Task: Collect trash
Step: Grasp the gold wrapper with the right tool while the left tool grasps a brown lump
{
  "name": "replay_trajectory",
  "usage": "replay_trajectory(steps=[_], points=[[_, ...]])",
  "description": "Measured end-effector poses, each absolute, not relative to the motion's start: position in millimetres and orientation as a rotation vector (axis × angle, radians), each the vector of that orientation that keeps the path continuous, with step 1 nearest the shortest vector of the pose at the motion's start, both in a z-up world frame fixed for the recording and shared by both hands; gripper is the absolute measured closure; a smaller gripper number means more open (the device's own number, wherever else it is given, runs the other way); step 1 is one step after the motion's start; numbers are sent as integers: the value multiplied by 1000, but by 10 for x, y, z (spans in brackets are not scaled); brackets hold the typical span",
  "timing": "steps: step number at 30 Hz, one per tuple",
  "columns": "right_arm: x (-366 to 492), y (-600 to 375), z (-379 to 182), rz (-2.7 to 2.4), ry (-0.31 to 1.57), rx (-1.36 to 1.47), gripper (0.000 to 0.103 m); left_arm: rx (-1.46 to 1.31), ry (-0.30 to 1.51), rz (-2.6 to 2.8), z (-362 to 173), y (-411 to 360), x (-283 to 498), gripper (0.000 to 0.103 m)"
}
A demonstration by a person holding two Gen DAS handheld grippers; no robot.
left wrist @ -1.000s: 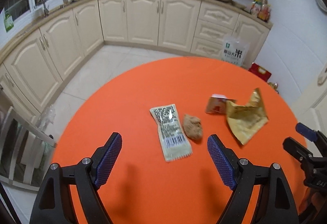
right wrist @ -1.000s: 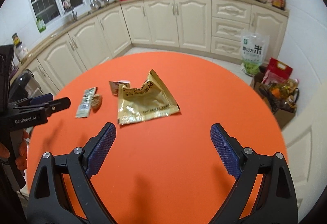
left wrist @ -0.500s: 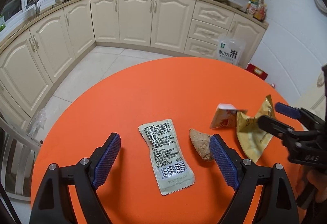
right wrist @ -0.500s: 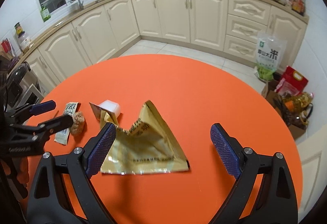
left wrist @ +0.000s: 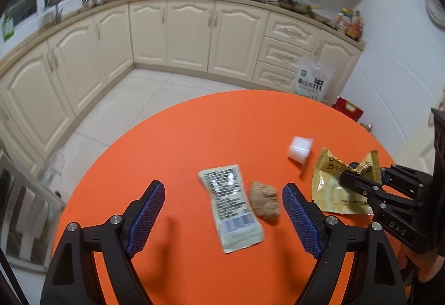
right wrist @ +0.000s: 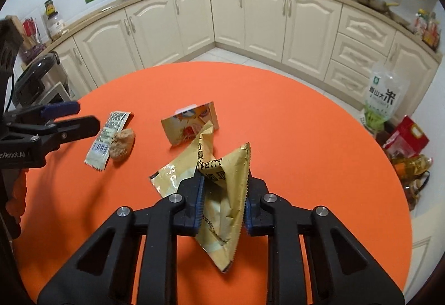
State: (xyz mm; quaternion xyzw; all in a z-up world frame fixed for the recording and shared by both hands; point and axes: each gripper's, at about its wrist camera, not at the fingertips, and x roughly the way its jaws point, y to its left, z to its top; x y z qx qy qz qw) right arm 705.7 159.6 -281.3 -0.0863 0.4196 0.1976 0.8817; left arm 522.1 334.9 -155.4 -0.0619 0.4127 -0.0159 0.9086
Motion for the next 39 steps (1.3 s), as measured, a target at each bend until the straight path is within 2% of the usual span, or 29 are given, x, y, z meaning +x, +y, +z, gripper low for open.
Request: replay_trajectory(steps=[4,12,14,19,20,21,22,26,30,31,33,35,39], points=[[6988,1472,-2767,400,876,-129,83,-50,884,-75,-1618,3060,5223,37],[6797,1194,-2724,399,876,-71,83,48,913,10,-1805,2815,5343,40],[6776,1175,-2725,399,874,-68,83,36,908,-9,-1784,2769,5351,54],[6713,1131,-2705,405,868,-42,83,16,868,-21,-1690,2781,5216,68],[6685,1131,-2700,408,867,-38,83,11,857,-27,-1674,2804,5189,90],[6651,1122,-2690,411,864,-35,83,2,861,-37,-1636,2795,5146,89],[6615,1112,-2677,412,861,-36,83,-6,865,-41,-1604,2784,5094,94],[6438,1072,-2598,411,849,-33,83,20,869,-74,-1579,2666,4847,97],[6237,1016,-2522,405,846,-37,84,-44,866,-100,-1513,2781,4679,96],[6181,1003,-2511,402,845,-43,84,-54,861,-105,-1479,2831,4664,92],[6084,970,-2495,393,839,-45,84,-45,843,-61,-1433,2921,4630,77],[6034,946,-2489,384,833,-31,83,-36,817,-39,-1401,2966,4591,50],[6056,905,-2515,384,836,5,83,8,835,-43,-1492,2865,4622,47]])
